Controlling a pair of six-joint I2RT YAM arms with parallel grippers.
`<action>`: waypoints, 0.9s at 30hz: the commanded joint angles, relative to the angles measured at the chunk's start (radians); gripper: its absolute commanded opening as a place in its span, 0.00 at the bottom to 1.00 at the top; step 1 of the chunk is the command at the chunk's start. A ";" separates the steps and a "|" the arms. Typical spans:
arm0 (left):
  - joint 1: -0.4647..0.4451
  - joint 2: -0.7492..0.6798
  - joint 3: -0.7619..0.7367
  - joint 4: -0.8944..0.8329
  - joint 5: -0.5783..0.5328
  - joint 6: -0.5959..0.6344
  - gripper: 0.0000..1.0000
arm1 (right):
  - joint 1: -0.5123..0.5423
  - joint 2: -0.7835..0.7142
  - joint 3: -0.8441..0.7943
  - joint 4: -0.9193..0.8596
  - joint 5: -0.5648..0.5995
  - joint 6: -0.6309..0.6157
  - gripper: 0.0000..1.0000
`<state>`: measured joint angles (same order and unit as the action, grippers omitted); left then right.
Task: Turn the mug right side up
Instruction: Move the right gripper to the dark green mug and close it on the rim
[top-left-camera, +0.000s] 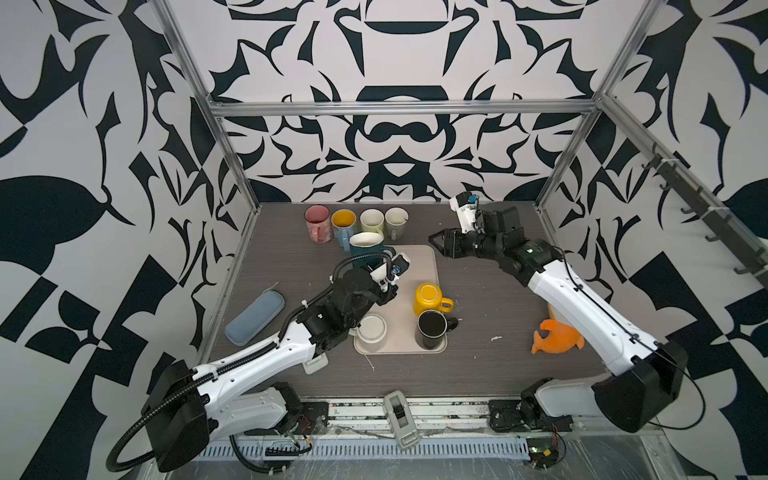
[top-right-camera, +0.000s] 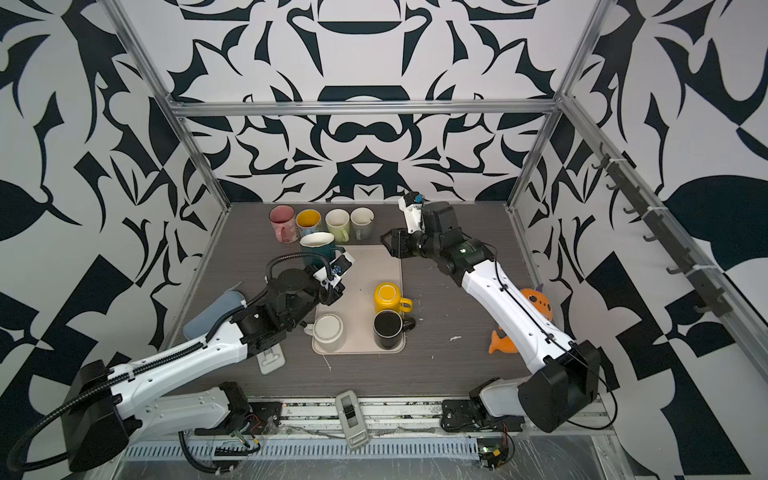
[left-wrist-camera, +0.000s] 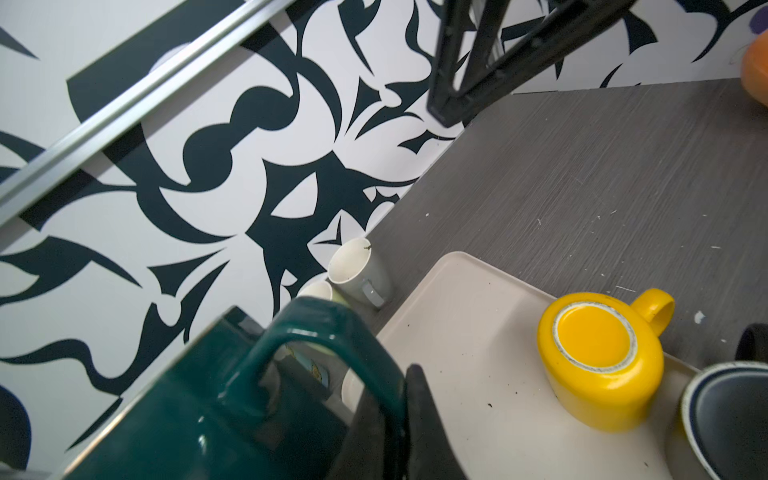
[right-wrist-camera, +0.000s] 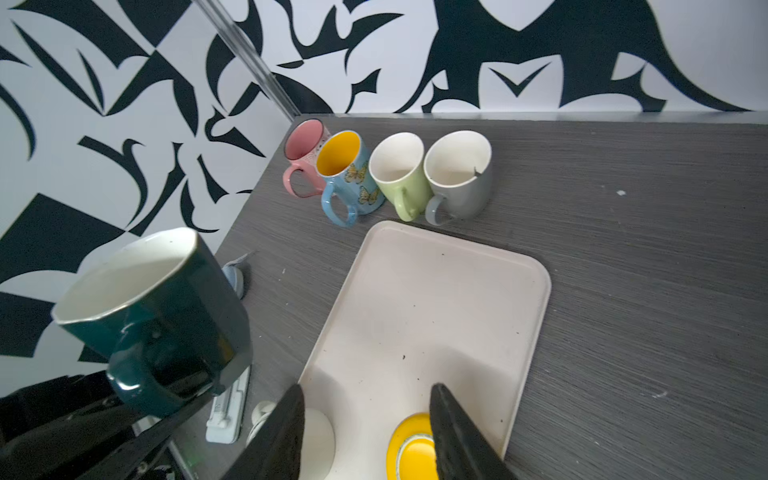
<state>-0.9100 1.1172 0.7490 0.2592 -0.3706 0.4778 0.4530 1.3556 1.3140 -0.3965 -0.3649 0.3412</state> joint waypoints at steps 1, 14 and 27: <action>-0.003 -0.043 -0.010 0.176 0.100 0.136 0.00 | 0.000 -0.015 0.046 0.001 -0.120 -0.026 0.52; -0.004 0.056 0.006 0.156 0.076 0.412 0.00 | 0.049 -0.021 0.065 -0.040 -0.309 -0.098 0.57; -0.007 0.098 -0.029 0.318 0.052 0.555 0.00 | 0.112 0.017 0.106 -0.172 -0.299 -0.198 0.59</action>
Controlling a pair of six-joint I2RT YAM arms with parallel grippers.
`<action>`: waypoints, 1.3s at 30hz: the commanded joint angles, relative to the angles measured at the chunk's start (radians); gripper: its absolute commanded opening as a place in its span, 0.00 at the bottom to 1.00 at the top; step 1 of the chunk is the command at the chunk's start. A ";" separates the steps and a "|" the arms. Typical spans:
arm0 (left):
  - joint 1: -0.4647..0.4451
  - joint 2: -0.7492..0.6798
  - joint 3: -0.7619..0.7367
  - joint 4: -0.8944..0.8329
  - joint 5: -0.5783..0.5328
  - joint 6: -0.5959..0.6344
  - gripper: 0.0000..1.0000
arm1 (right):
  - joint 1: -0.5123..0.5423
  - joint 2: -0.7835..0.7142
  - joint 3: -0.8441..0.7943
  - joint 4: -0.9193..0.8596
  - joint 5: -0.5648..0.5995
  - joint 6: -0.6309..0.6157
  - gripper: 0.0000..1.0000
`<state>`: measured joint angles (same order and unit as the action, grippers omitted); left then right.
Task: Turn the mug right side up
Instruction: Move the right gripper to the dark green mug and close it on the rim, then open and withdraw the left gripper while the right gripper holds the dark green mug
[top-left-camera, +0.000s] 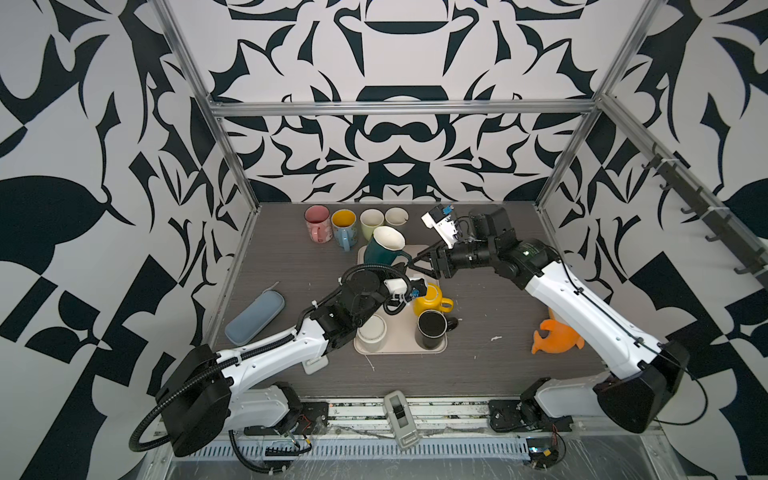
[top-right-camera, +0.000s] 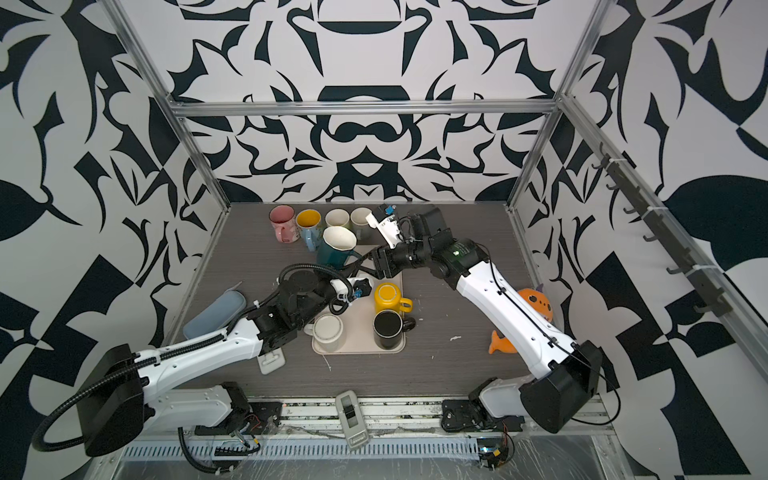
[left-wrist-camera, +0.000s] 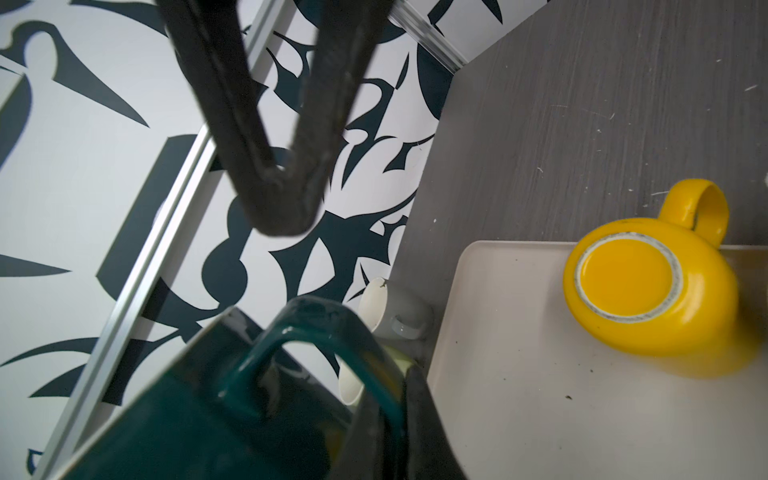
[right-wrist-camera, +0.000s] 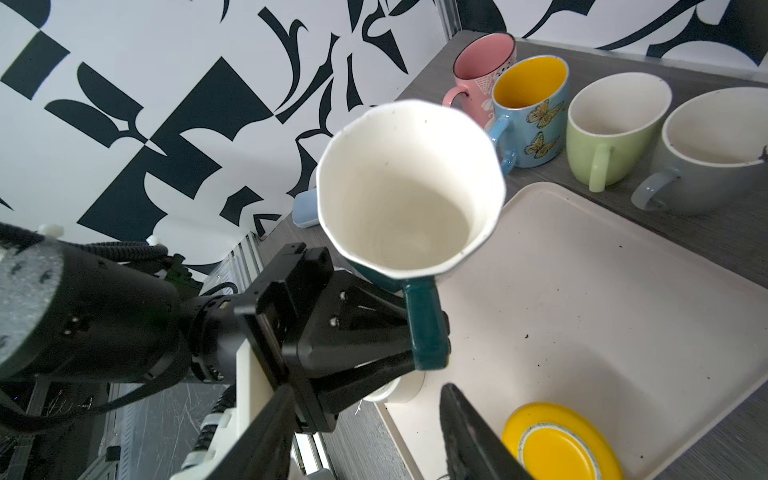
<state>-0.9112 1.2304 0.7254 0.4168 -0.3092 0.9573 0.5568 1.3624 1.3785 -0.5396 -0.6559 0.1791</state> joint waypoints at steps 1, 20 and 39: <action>-0.008 -0.016 -0.007 0.161 -0.009 0.084 0.00 | 0.010 0.013 0.043 -0.032 0.000 -0.039 0.59; -0.067 -0.005 -0.022 0.233 -0.032 0.170 0.00 | 0.024 0.065 0.066 -0.010 0.088 -0.020 0.55; -0.085 0.012 -0.017 0.257 -0.053 0.177 0.00 | 0.031 0.066 0.043 0.018 0.105 0.017 0.00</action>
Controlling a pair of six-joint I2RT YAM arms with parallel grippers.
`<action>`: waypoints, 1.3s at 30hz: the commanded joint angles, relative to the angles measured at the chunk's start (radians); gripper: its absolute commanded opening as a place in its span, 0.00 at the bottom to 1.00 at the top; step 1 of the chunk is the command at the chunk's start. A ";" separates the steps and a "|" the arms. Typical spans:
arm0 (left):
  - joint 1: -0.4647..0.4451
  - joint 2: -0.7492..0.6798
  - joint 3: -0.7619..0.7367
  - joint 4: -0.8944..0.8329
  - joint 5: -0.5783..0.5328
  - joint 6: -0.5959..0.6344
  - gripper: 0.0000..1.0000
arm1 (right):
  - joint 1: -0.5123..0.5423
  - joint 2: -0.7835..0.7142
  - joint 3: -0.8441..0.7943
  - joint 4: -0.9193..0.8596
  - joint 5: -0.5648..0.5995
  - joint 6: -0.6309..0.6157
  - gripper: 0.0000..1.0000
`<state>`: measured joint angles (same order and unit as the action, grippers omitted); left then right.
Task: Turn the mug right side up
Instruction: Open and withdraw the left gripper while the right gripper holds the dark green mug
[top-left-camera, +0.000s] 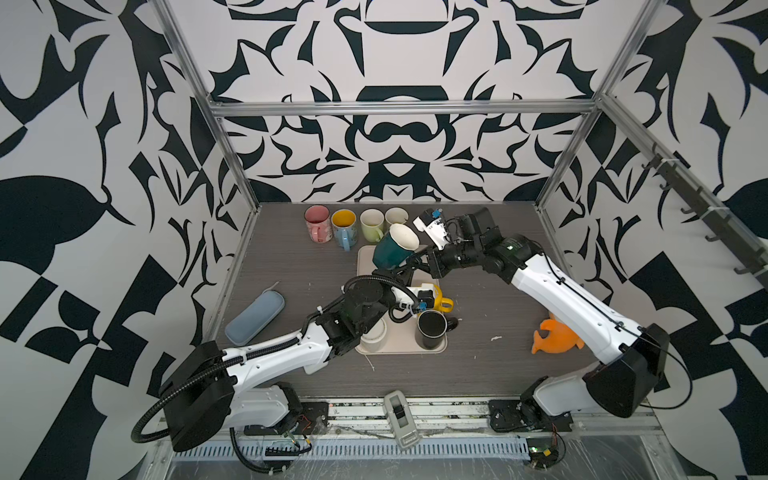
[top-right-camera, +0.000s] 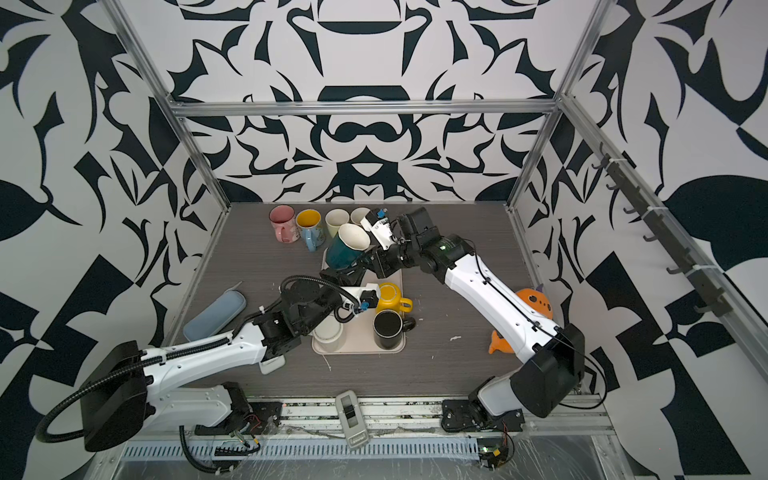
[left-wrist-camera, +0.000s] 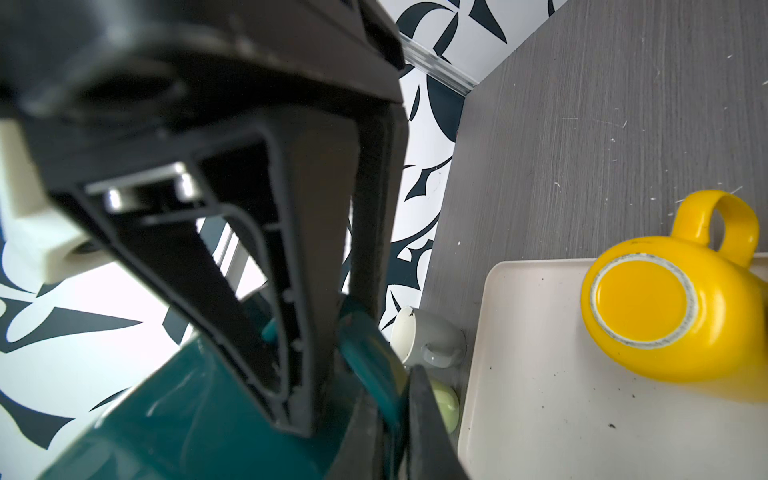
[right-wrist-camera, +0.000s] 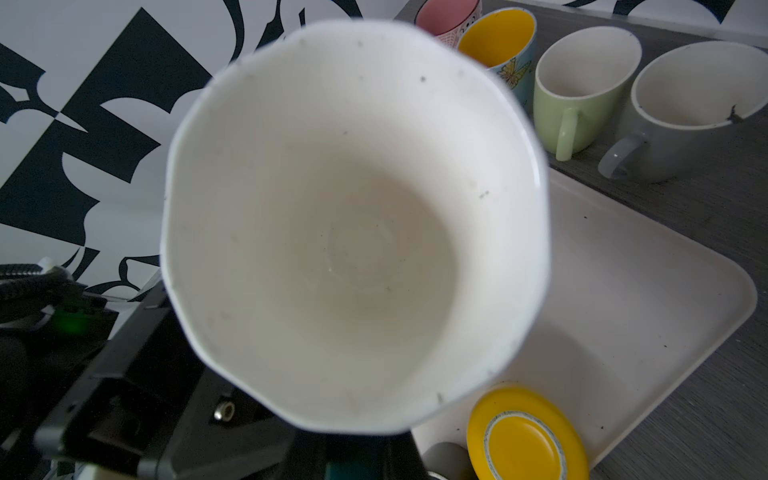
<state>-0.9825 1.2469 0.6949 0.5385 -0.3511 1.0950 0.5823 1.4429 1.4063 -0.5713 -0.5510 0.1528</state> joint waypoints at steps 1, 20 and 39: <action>-0.014 -0.002 0.015 0.139 -0.019 0.037 0.02 | 0.007 -0.020 0.009 0.054 0.010 0.048 0.00; -0.014 0.106 0.057 0.162 -0.168 0.000 0.61 | 0.017 -0.147 -0.053 0.153 0.267 0.099 0.00; -0.005 -0.031 0.133 -0.099 -0.235 -0.371 0.63 | -0.055 -0.058 0.023 0.109 0.544 0.116 0.00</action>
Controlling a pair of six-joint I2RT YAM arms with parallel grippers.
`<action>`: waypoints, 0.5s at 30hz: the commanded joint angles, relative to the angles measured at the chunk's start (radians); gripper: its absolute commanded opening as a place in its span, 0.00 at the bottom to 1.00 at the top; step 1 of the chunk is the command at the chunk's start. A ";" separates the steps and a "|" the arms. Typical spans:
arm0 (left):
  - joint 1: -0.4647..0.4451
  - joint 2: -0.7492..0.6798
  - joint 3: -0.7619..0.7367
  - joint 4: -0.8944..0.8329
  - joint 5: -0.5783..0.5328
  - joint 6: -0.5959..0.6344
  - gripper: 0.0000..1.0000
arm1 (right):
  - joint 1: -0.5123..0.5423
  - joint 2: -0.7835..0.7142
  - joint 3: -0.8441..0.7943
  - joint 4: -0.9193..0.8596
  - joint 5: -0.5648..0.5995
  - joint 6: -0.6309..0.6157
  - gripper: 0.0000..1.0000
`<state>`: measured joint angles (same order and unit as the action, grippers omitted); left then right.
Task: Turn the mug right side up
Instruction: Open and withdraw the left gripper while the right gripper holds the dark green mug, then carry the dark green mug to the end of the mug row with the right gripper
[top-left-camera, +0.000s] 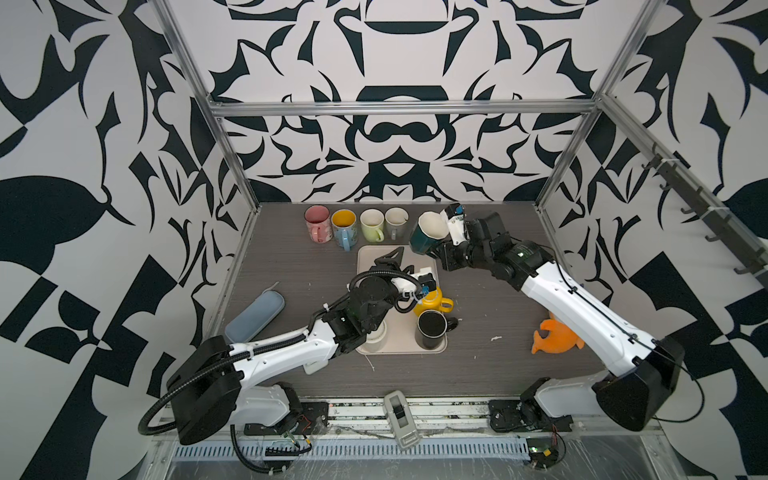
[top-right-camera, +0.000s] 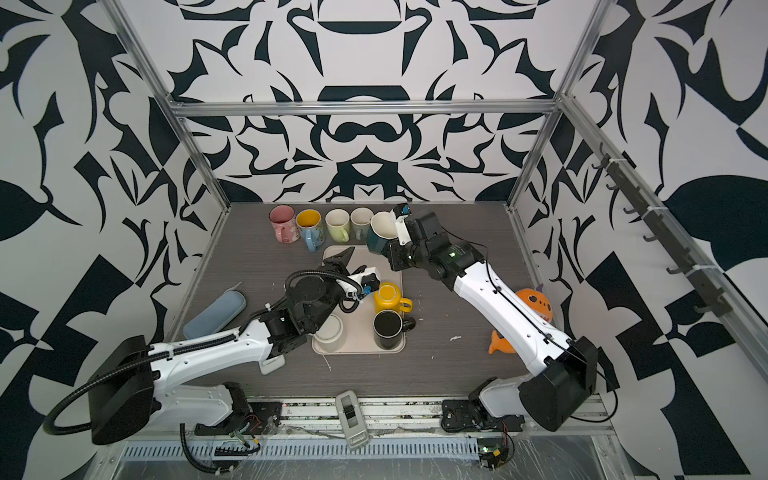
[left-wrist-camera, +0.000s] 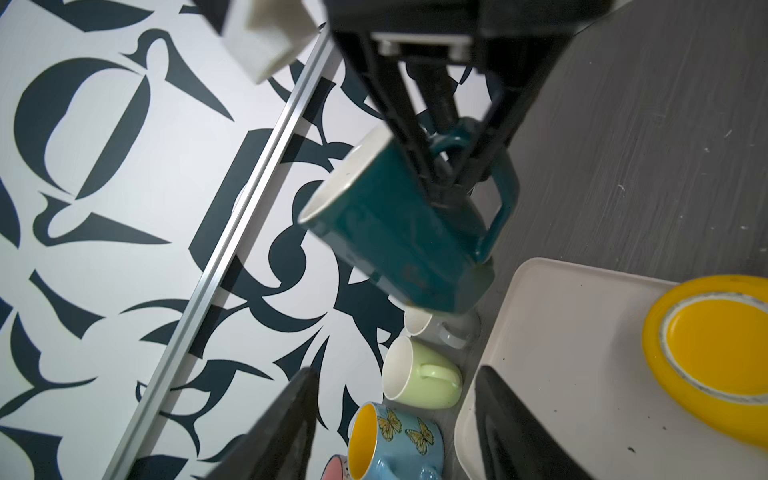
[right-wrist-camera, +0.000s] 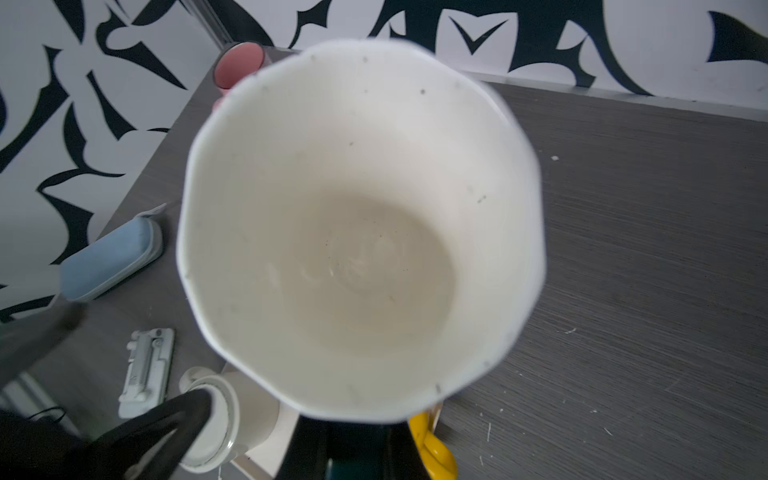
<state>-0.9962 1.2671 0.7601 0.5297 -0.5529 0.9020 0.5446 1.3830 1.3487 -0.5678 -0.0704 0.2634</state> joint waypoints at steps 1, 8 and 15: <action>0.014 -0.059 0.086 -0.126 -0.043 -0.230 0.63 | -0.020 0.015 0.089 0.105 0.073 0.005 0.00; 0.134 -0.110 0.205 -0.422 0.044 -0.653 0.67 | -0.053 0.139 0.159 0.101 0.133 0.006 0.00; 0.239 -0.109 0.238 -0.543 0.103 -0.982 0.65 | -0.076 0.240 0.192 0.176 0.150 0.007 0.00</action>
<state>-0.7841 1.1660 0.9798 0.0795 -0.5007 0.1513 0.4751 1.6382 1.4532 -0.5465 0.0517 0.2638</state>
